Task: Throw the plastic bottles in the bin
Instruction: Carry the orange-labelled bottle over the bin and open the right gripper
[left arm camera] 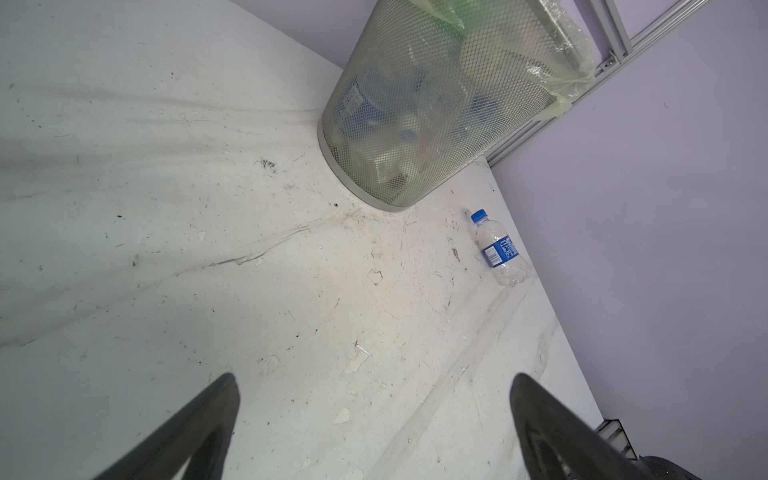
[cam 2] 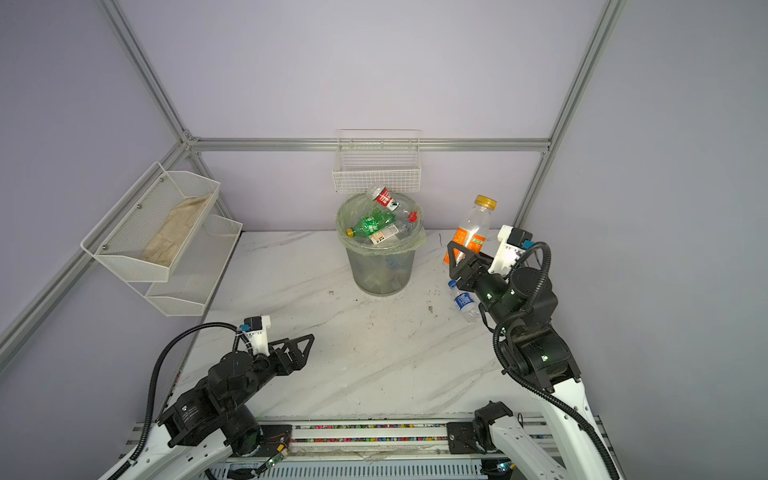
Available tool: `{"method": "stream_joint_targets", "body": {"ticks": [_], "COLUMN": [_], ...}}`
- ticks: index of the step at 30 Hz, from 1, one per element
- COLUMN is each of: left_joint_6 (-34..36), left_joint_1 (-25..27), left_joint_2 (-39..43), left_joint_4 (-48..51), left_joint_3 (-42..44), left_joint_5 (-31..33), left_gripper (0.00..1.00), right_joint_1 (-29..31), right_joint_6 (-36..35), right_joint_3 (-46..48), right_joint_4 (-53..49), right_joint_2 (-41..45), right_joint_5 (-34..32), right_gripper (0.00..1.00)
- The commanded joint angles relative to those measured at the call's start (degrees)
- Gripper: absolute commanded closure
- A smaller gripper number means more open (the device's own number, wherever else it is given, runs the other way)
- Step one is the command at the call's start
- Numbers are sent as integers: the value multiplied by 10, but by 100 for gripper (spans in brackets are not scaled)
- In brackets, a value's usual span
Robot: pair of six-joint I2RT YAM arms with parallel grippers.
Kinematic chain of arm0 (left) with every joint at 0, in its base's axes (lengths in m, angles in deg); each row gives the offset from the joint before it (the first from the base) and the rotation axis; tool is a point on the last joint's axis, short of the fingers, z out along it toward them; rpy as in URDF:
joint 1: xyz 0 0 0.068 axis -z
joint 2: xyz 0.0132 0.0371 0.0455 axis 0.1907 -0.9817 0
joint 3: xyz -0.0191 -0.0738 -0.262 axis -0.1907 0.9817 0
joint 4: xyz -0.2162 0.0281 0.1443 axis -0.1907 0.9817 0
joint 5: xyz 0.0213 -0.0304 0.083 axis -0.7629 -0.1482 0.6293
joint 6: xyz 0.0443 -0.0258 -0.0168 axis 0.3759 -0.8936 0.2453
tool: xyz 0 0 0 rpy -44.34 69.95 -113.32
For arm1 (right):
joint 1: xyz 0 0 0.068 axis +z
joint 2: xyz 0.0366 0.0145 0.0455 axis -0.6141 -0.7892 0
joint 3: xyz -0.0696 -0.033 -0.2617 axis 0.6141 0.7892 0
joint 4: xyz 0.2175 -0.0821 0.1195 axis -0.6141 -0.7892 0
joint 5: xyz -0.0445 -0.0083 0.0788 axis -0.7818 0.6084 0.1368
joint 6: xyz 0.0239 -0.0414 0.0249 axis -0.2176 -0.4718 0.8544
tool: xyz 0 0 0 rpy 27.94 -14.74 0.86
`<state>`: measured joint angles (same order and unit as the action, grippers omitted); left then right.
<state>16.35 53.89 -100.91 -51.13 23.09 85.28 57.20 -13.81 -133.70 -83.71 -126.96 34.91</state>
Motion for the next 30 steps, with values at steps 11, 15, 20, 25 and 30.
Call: {"method": "stream_joint_targets", "body": {"ticks": [11, 15, 20, 25, 30], "left_joint_6": [-10, -9, -9, -9, -9], "left_joint_1": [2, 3, 3, 3, 2], "left_joint_2": [12, 11, 13, 8, 9], "left_joint_4": [-21, -21, -21, -21, -21], "left_joint_3": [27, 25, 27, 24, 21], "left_joint_5": [-3, -4, -4, -3, -1], "left_gripper": [0, 0, 0, 0, 0], "right_joint_1": [2, 2, 3, 10, 109], "right_joint_6": [0, -1, -2, -5, -37], "right_joint_3": [-24, -29, -57, -141, -268], "right_joint_4": [27, 34, 47, 39, 12], "right_joint_2": [30, 19, -33, -175, -350], "right_joint_5": [-12, -6, 6, 42, -34], "right_gripper": [85, 85, 85, 85, 84]}}
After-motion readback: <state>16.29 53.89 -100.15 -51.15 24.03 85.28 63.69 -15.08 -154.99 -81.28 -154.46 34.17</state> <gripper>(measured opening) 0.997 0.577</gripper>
